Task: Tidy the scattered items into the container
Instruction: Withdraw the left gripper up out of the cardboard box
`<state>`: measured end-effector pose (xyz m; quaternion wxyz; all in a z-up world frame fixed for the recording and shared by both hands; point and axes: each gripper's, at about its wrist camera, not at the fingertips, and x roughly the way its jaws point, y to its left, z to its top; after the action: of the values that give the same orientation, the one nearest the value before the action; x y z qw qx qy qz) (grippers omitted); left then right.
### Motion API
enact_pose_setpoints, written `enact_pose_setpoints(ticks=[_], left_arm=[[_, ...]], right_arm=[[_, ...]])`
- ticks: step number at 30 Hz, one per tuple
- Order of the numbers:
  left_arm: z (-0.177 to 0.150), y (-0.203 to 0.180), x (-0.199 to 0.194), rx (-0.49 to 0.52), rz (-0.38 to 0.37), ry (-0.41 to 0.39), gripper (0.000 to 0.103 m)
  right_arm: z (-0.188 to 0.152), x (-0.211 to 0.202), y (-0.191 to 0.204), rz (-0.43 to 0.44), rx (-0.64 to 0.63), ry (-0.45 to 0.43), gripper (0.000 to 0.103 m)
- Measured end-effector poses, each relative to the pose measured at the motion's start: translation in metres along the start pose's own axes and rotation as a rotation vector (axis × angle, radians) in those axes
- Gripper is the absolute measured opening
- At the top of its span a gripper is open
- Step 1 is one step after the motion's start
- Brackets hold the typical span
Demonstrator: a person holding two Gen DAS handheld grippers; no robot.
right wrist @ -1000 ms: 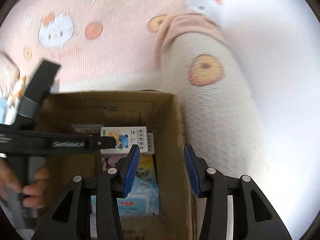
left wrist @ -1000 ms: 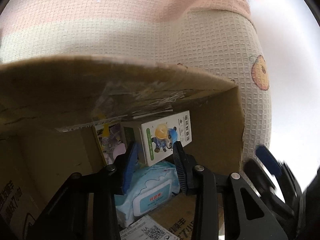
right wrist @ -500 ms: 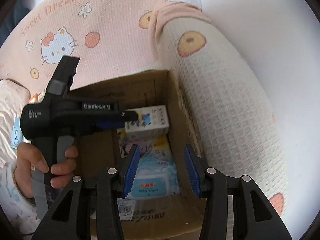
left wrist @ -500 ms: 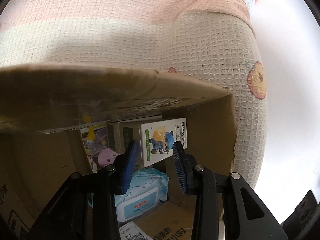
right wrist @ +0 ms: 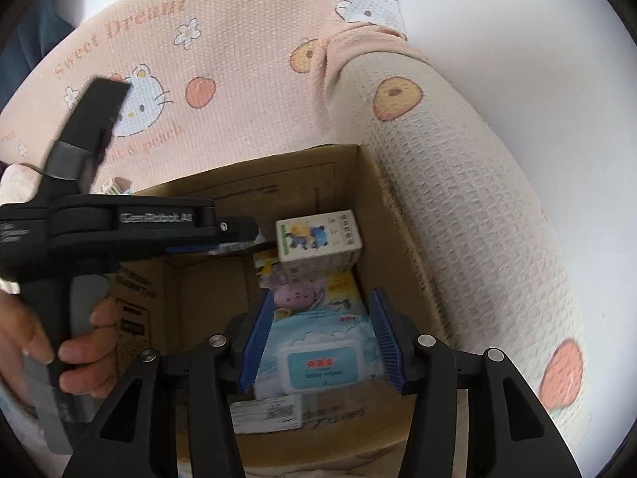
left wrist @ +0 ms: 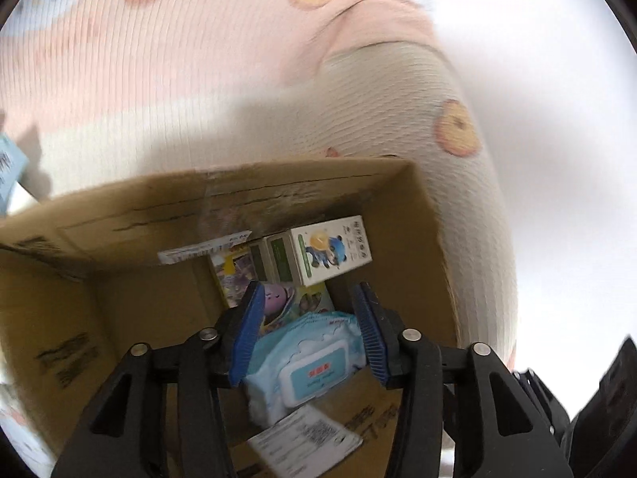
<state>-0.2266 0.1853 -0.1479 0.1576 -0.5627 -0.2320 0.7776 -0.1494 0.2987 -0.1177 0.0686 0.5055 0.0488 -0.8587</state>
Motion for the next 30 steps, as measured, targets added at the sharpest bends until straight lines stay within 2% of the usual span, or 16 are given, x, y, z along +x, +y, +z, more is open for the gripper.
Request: enact_pose_setpoints(ticks=[3, 6, 13, 16, 20, 24, 30], left_arm=[[-0.011, -0.022, -0.015, 0.121, 0.043, -0.039, 0.059], [-0.011, -0.028, -0.028, 0.217, 0.051, -0.073, 0.061], [-0.054, -0.023, -0.073, 0.413, 0.063, -0.143, 0.063], [-0.071, -0.010, -0.091, 0.432, 0.030, -0.154, 0.063], [-0.089, 0.009, -0.116, 0.443, 0.020, -0.171, 0.063], [-0.106, 0.029, -0.138, 0.475, 0.074, -0.214, 0.063], [-0.118, 0.088, -0.160, 0.347, 0.098, -0.203, 0.063]], right_arm=[[-0.011, -0.013, 0.014, 0.004, -0.016, -0.018, 0.048], [-0.021, -0.026, 0.028, -0.008, -0.043, -0.050, 0.048], [-0.058, -0.070, 0.070, 0.034, -0.074, -0.276, 0.052], [-0.074, -0.080, 0.090, 0.028, -0.081, -0.324, 0.057], [-0.094, -0.087, 0.114, 0.066, -0.082, -0.356, 0.058], [-0.108, -0.087, 0.134, 0.106, -0.060, -0.346, 0.058], [-0.125, -0.080, 0.156, 0.111, -0.042, -0.300, 0.058]])
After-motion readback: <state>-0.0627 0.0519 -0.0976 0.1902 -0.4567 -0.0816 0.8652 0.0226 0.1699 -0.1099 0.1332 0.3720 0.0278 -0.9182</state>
